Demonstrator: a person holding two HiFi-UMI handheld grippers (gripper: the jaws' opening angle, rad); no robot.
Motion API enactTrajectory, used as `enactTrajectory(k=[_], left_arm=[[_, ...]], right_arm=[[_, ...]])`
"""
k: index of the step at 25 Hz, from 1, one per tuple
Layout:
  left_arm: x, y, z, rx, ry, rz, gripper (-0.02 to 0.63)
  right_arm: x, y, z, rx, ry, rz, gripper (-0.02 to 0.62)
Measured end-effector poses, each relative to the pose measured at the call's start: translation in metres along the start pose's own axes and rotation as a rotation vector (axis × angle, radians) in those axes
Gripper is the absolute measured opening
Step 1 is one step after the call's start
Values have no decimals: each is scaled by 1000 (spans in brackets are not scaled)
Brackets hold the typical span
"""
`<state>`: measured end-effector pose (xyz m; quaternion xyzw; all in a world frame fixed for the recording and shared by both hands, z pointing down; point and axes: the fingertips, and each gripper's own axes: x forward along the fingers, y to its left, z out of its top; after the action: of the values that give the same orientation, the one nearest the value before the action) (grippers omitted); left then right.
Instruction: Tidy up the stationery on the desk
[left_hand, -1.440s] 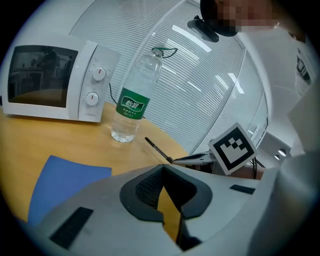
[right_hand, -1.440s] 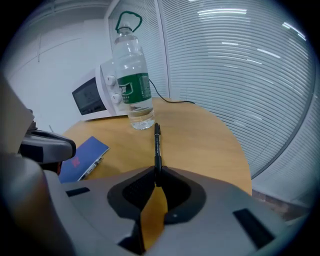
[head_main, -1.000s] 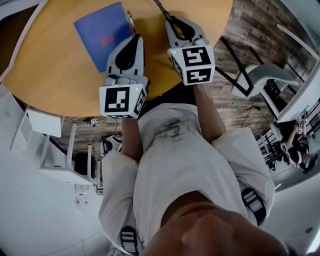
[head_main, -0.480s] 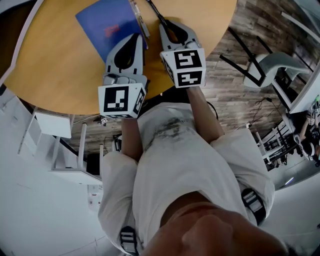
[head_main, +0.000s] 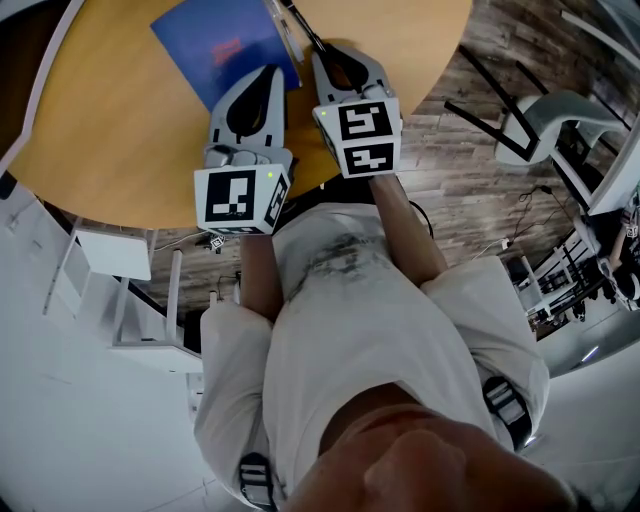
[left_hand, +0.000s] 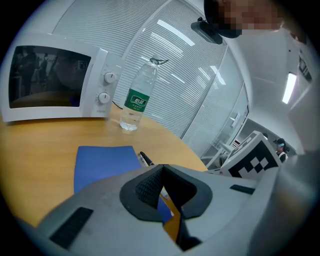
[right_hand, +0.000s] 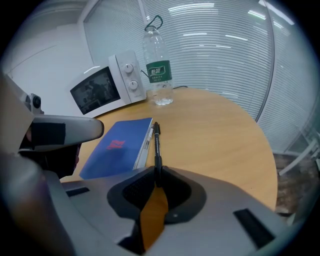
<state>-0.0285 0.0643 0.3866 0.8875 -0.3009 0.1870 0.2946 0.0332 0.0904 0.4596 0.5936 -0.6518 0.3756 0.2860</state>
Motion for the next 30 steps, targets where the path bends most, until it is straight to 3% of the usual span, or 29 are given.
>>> enactTrajectory(k=[16, 24, 30], left_arm=[[-12, 2, -3, -8, -21, 32, 8], [-18, 1, 2, 10, -42, 59, 8], [-26, 5, 11, 26, -71, 81, 8]], right_arm=[[-16, 15, -3, -110, 5, 60, 132], [-41, 14, 30, -183, -111, 92, 127], [-62, 15, 65, -282, -241, 117, 71]])
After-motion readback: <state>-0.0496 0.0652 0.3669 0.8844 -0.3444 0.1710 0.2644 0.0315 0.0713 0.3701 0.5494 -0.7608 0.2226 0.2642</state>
